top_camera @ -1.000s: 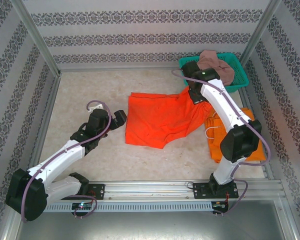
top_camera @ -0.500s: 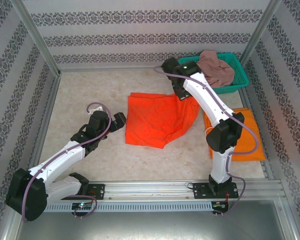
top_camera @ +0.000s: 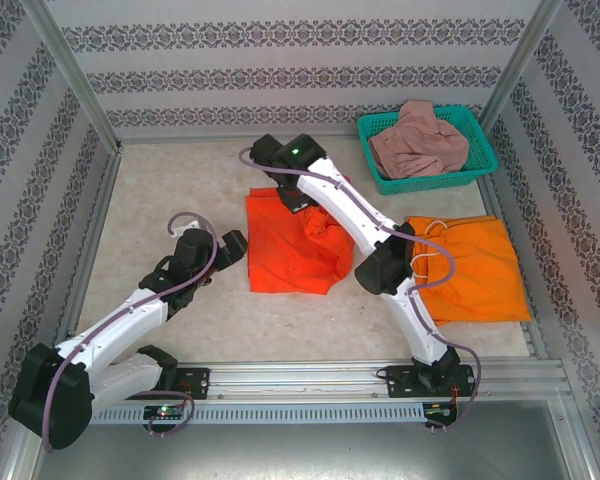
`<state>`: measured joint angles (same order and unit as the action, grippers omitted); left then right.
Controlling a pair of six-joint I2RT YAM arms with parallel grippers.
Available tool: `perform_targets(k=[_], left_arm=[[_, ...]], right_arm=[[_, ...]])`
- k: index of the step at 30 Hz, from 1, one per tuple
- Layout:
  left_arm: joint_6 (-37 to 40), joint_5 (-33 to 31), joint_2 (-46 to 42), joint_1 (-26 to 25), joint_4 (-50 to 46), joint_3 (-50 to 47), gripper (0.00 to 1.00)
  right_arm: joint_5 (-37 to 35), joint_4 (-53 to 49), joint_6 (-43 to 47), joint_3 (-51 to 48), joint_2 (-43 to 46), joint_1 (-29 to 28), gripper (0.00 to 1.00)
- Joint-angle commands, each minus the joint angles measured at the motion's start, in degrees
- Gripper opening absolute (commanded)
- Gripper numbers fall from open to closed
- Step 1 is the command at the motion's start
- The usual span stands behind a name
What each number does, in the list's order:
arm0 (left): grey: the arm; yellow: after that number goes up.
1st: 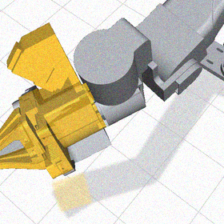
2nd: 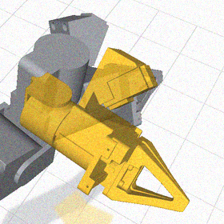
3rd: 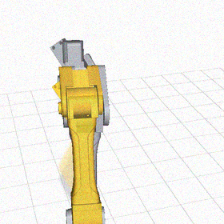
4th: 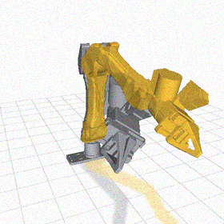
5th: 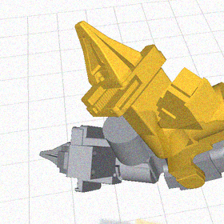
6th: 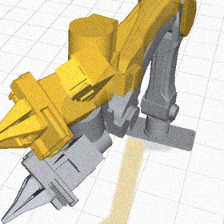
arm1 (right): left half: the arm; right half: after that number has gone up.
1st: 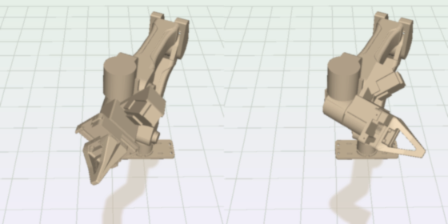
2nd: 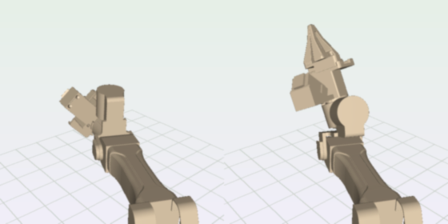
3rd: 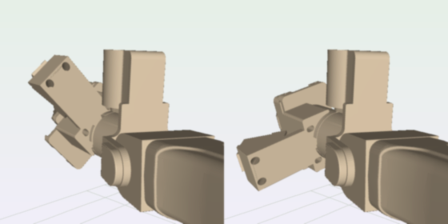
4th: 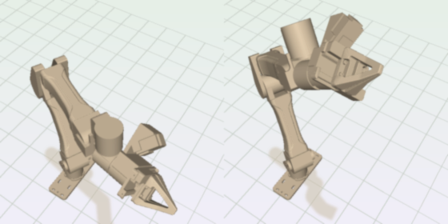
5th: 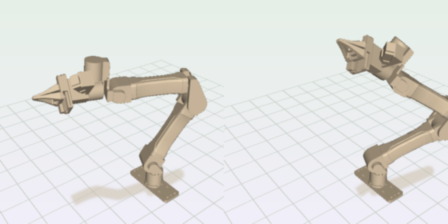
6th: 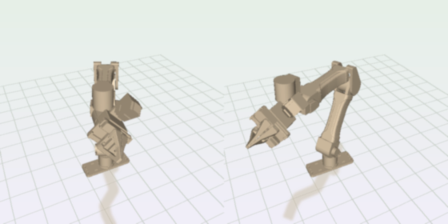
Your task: Fold and stack the shorts
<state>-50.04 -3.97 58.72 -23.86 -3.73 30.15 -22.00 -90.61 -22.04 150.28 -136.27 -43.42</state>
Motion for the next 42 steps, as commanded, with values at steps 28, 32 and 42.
perform_targets(k=[28,32,42], left_arm=[[-4.5,15.6,22.7,2.2,3.3,20.6,0.88],[-4.9,18.0,31.3,3.0,4.1,24.6,0.83],[-7.7,20.2,36.0,3.6,5.6,24.5,0.7]], right_arm=[[35.5,53.2,-14.0,-69.0,33.9,12.4,0.83],[38.7,57.5,-15.8,-75.7,32.3,13.4,0.84],[40.2,52.0,-8.9,-88.0,35.3,20.6,0.84]])
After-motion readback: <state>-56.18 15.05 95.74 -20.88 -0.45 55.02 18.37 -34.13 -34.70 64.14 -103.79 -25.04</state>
